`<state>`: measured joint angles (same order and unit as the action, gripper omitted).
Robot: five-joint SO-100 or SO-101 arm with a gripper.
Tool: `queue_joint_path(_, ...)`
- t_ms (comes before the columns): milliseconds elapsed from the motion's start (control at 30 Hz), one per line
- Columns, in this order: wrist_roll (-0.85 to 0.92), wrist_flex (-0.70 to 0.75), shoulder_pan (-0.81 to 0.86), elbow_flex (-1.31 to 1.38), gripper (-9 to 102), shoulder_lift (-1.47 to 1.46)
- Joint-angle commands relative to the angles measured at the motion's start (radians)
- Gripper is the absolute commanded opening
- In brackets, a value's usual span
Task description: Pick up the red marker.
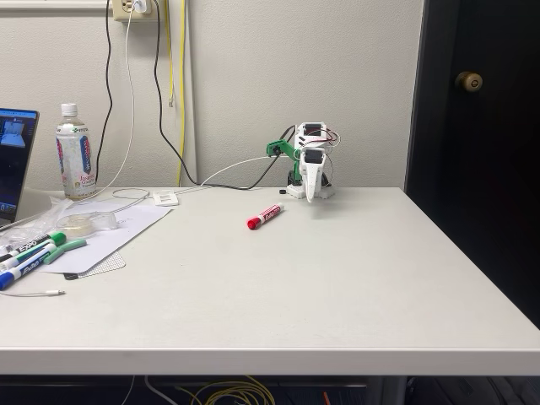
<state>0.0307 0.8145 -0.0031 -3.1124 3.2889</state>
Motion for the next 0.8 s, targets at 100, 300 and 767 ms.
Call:
queue_joint_path(100,0.005,-0.011,-0.002,0.003,1,0.006)
queue_joint_path(300,0.015,-0.006,-0.003,0.003,0,0.005)
queue_joint_path(767,-0.04,-0.077,0.067,0.1,0,0.005)
